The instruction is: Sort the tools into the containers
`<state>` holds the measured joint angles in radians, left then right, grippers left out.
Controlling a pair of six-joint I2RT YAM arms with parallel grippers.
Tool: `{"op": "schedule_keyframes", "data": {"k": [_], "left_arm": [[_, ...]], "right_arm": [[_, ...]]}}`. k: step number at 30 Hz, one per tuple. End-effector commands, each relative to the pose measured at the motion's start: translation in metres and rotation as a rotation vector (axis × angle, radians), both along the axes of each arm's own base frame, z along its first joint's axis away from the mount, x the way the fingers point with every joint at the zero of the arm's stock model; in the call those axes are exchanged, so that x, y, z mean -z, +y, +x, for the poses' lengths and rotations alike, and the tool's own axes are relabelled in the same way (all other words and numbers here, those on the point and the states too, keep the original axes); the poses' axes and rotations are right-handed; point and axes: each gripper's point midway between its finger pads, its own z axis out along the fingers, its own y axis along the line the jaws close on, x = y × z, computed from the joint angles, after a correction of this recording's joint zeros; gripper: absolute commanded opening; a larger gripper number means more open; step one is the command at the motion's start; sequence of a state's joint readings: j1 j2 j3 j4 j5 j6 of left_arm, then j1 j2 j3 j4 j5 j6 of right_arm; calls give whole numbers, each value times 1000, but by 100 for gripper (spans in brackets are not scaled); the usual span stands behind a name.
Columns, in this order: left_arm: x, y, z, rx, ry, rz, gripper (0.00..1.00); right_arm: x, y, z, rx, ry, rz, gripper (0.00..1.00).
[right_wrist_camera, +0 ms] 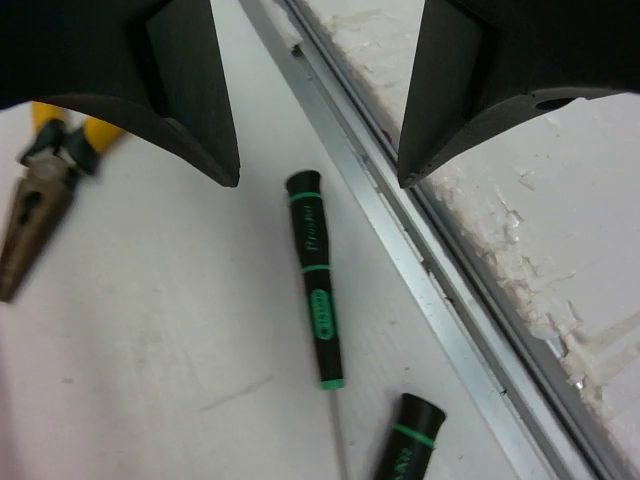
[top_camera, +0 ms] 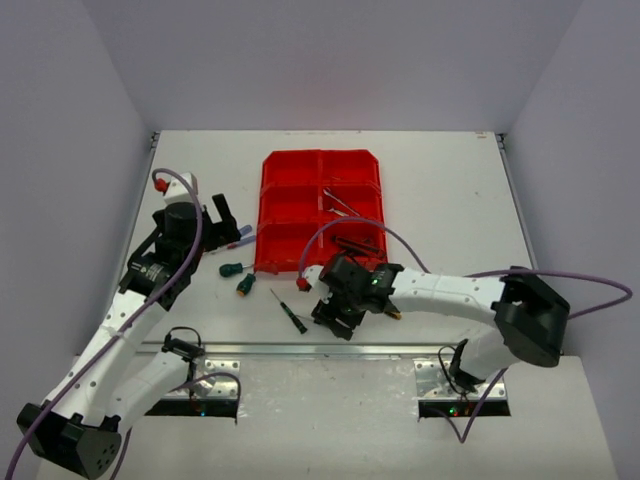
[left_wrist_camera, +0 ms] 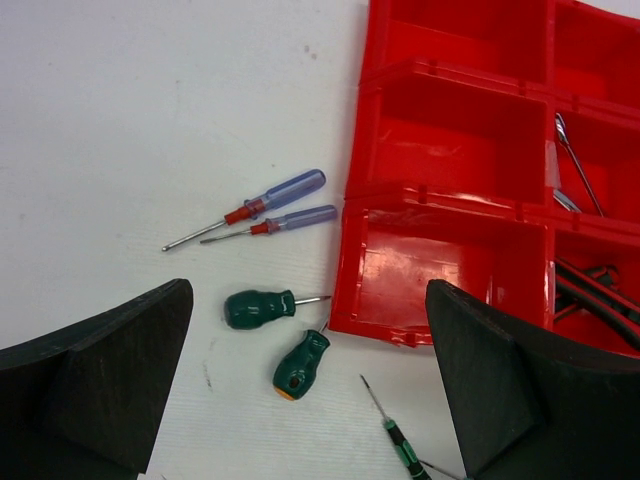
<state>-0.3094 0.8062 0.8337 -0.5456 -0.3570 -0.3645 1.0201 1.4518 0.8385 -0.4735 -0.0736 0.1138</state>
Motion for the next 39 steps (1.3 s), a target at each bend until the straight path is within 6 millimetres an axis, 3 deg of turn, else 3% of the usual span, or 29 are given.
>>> {"op": "schedule_keyframes", "data": {"k": [1,9,16,24,26,30,32,33,35,36,38,39], "left_arm": [[-14,10,6,-40,-47,-19,100],[-13,9,6,-30,-46,-24,100],[-15,7,4,-20,-60,-32,100],[-10,4,6,-3,-40,-33,100],[-13,6,5,-12,-53,-31,100],[-13,5,6,-7,-48,-34,100],[-15,6,5,-15,-57,-32,100],[-16,7,5,-18,-61,-33,100],[-14,6,5,-15,-54,-32,100],[-13,6,6,-14,-50,-31,100],[-12,6,7,-13,-43,-32,100],[-13,6,7,-13,-45,-32,100]], "right_arm": [[27,10,-8,55,1,-73,64],[48,31,1,36,10,-87,58],[65,22,10,65,-15,-180,32],[44,6,21,105,-83,-246,6],[34,6,19,105,-84,-222,4],[-8,9,4,46,-76,-73,0],[-52,9,7,21,-167,57,0],[-65,5,13,32,-207,100,0],[-107,10,35,40,-312,259,0],[-129,5,56,69,-368,318,0],[-150,-17,118,178,-461,305,0],[-150,-17,119,179,-462,304,0]]}}
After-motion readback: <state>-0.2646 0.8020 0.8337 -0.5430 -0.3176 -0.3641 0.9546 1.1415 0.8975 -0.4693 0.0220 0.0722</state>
